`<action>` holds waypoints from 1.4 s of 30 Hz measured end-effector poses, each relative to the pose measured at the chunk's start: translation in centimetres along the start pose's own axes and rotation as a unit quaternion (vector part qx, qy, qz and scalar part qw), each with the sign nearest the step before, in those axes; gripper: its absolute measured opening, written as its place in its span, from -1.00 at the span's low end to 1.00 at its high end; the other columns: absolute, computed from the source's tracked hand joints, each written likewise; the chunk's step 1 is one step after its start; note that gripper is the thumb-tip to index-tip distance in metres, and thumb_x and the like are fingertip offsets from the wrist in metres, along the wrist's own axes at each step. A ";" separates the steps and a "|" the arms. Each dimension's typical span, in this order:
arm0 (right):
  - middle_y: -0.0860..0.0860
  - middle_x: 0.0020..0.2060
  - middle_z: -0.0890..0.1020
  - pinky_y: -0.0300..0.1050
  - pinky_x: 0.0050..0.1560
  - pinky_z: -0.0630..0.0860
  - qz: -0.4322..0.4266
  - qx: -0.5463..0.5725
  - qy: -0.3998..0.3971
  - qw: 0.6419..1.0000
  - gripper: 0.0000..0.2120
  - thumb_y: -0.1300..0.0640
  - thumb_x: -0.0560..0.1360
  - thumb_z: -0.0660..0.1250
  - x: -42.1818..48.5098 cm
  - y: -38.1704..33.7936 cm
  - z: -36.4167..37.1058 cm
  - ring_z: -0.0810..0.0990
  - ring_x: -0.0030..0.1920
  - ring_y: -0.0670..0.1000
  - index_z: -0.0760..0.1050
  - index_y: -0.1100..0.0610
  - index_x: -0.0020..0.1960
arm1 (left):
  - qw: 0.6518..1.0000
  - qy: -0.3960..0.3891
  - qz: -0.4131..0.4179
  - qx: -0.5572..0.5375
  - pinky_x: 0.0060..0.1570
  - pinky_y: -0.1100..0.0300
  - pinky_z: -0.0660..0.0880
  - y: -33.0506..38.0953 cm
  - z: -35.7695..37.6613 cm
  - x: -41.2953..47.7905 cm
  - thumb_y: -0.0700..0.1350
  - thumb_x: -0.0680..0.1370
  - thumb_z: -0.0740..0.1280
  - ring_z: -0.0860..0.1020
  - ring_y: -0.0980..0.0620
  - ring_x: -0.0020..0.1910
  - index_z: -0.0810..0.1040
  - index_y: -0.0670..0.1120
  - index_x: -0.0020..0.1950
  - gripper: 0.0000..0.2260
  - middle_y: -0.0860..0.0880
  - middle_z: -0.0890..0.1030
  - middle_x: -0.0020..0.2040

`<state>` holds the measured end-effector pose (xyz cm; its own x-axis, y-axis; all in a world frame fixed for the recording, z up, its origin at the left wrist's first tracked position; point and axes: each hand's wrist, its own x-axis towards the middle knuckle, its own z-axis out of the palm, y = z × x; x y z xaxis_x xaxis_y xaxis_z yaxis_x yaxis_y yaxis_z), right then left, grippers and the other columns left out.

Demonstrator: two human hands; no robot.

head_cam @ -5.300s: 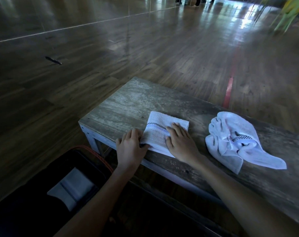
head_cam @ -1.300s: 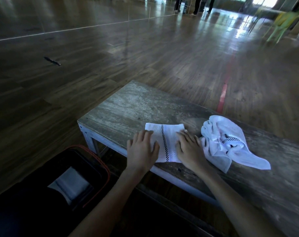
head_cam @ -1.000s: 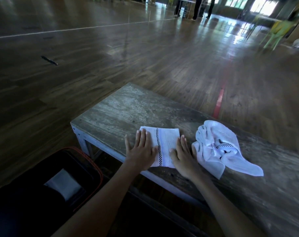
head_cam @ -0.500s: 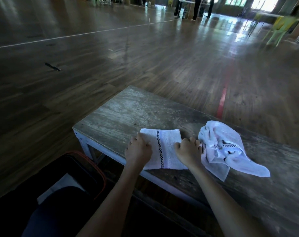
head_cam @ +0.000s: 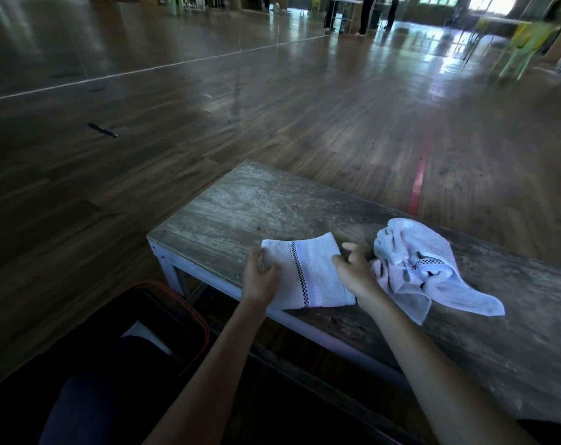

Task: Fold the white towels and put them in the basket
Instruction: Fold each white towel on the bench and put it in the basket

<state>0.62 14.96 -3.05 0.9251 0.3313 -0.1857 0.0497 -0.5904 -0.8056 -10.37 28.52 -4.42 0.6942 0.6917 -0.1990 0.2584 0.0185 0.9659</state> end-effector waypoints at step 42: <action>-0.14 0.20 0.49 -0.04 0.26 0.42 -0.143 0.012 -0.367 0.919 -0.60 0.28 0.49 0.16 -9.3 -10.8 32.3 0.44 0.31 -0.04 0.45 -0.17 0.15 | 0.922 0.376 -0.046 -0.085 0.05 0.30 0.43 -15.5 -29.0 -7.0 -0.29 0.52 0.26 0.47 0.10 0.12 0.36 -0.13 0.38 -0.58 0.00 0.50 0.17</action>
<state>-20.72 42.04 -10.79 0.3710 0.8830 -0.2875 0.2353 -0.3889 -0.8907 -38.73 44.37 -13.15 -0.0029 0.9852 -0.1716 0.1403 0.1703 0.9754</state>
